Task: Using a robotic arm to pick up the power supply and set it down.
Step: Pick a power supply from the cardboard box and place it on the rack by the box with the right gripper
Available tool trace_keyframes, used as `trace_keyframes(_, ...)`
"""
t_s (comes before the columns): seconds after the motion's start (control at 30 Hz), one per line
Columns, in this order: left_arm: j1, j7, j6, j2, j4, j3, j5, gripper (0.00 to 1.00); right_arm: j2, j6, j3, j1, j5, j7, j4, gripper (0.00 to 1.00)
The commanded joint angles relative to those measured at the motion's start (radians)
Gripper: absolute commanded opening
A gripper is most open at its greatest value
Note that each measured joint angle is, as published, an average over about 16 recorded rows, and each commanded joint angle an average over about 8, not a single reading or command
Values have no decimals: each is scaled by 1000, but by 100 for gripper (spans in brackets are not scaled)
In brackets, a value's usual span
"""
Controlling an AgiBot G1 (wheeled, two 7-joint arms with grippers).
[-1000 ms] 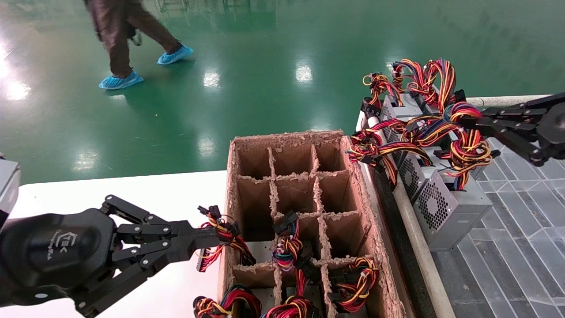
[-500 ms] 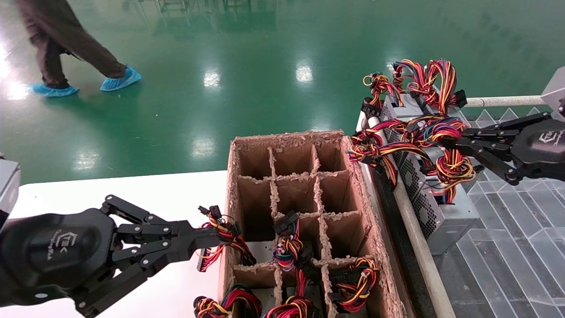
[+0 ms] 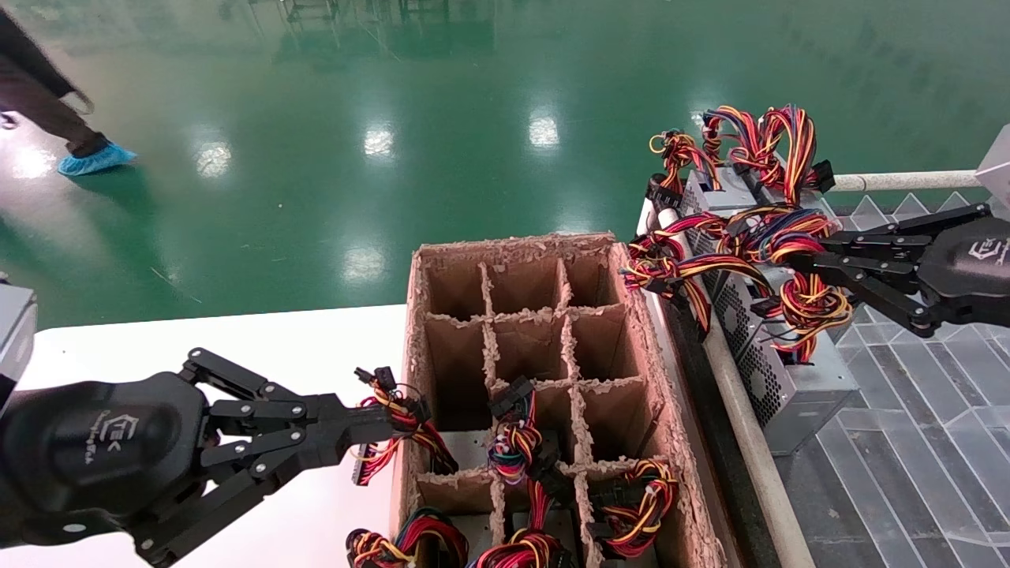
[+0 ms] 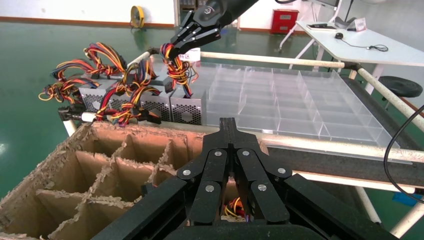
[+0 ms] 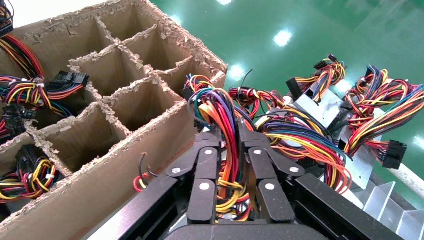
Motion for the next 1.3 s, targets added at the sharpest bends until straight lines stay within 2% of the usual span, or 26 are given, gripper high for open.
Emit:
trace_keyframes(0.03, 0, 0, 0, 0, 0, 0, 0, 0, 1, 0, 0, -2, 1, -1, 0, 100)
trace_keyframes(0.57, 0, 0, 0, 0, 0, 0, 0, 0, 4, -61, 27, -21, 134, -50, -12, 100)
trace_keyframes(0.77, 0, 0, 0, 0, 0, 0, 0, 0, -7, -87, 55, -34, 230, -99, -24, 100)
trace_keyframes(0.93, 0, 0, 0, 0, 0, 0, 0, 1, -20, -102, 66, -51, 260, -128, -27, 100)
trace_keyframes(1.0, 0, 0, 0, 0, 0, 0, 0, 11, -28, -107, 69, -61, 267, -134, -28, 100)
trace_keyframes(1.2, 0, 0, 0, 0, 0, 0, 0, 85, -54, -126, 82, -94, 297, -161, -32, 100)
trace_keyframes(1.27, 0, 0, 0, 0, 0, 0, 0, 100, -63, -133, 86, -106, 306, -170, -33, 100)
trace_keyframes(1.3, 0, 0, 0, 0, 0, 0, 0, 100, -67, -136, 89, -111, 311, -174, -34, 100)
